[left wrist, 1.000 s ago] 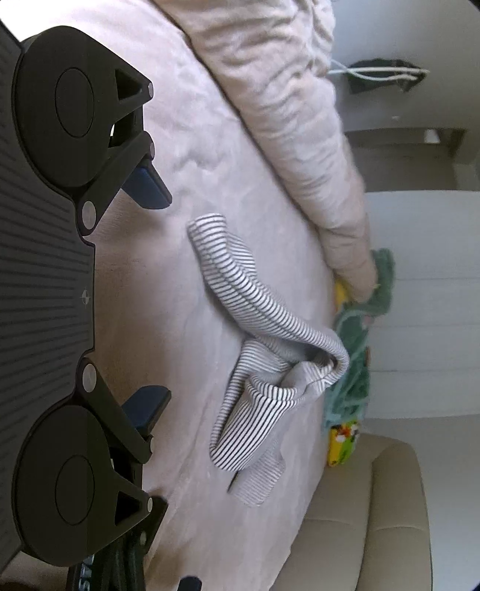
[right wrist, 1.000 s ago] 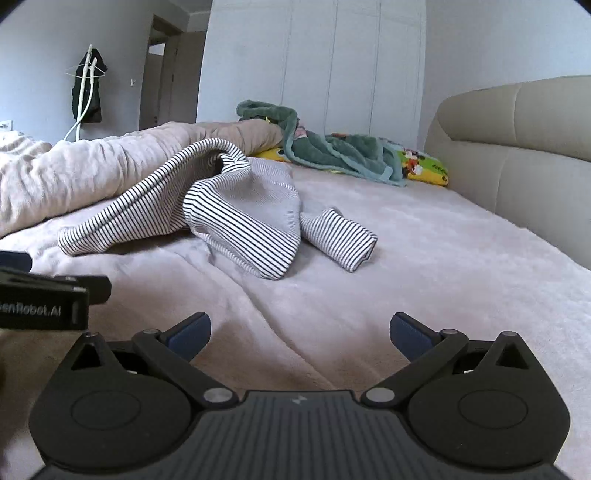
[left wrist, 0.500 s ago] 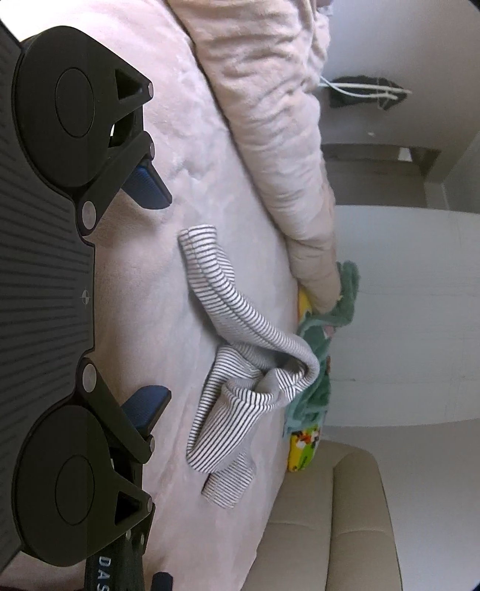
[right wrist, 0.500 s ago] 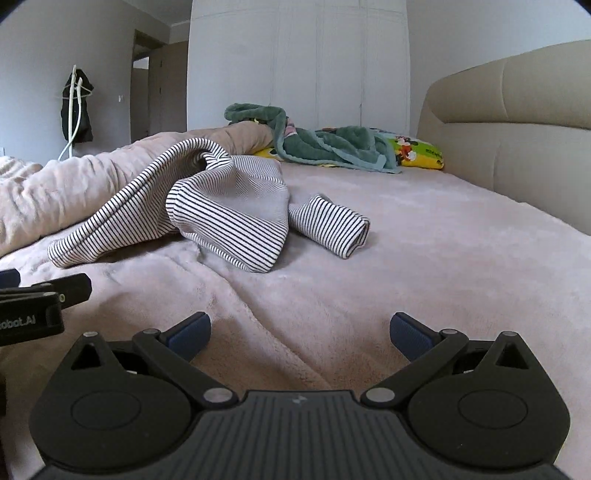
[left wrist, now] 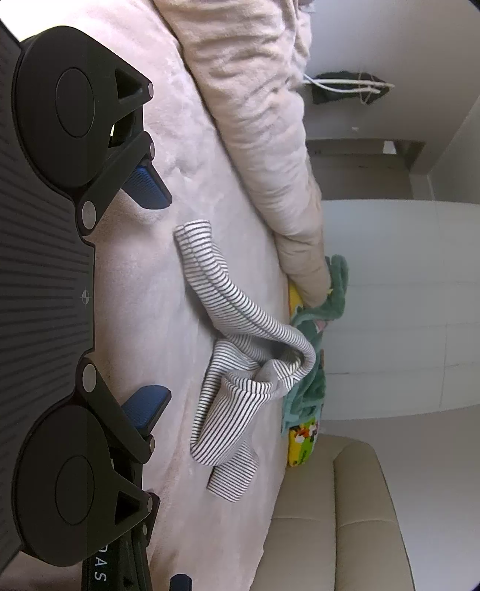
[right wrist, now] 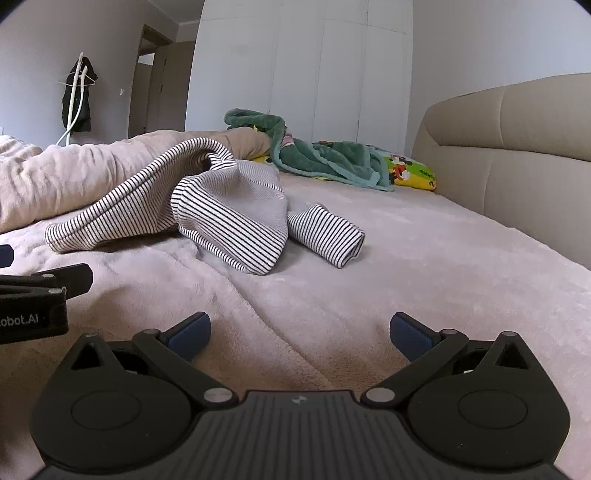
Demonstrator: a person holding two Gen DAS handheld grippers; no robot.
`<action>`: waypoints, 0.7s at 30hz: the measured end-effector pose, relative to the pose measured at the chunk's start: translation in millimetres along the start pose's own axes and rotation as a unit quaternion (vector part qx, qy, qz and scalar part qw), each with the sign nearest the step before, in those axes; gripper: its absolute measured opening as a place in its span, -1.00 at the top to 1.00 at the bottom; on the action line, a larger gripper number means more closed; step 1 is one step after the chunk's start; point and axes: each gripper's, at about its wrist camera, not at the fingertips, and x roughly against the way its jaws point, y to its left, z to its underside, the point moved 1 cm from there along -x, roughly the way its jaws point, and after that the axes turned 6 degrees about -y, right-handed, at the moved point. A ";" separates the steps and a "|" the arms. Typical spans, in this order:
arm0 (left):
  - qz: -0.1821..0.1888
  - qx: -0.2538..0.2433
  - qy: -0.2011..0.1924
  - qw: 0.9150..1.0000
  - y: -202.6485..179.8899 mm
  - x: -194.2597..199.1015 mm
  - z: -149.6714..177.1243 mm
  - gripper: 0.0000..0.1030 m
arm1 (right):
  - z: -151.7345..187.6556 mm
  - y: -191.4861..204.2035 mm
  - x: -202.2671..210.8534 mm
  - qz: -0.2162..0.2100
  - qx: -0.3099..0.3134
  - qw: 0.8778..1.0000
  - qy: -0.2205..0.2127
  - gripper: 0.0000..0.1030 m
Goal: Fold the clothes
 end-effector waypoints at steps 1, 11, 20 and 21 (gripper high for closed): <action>0.000 -0.001 0.000 1.000 -0.2 0.2 0.2 -1.00 | -0.2 -0.6 -0.1 -0.001 -0.001 1.000 0.001 -1.00; -0.002 -0.006 -0.003 1.000 -1.4 0.8 2.0 -1.00 | 0.3 -3.8 0.6 -0.011 -0.008 1.000 -0.001 -1.00; -0.003 -0.009 -0.004 1.000 -1.4 1.0 2.6 -1.00 | 0.7 -4.2 3.0 -0.012 -0.010 1.000 -0.006 -1.00; -0.003 -0.009 -0.004 1.000 -1.3 0.9 2.6 -1.00 | 0.8 -4.3 3.0 -0.012 -0.011 1.000 -0.007 -1.00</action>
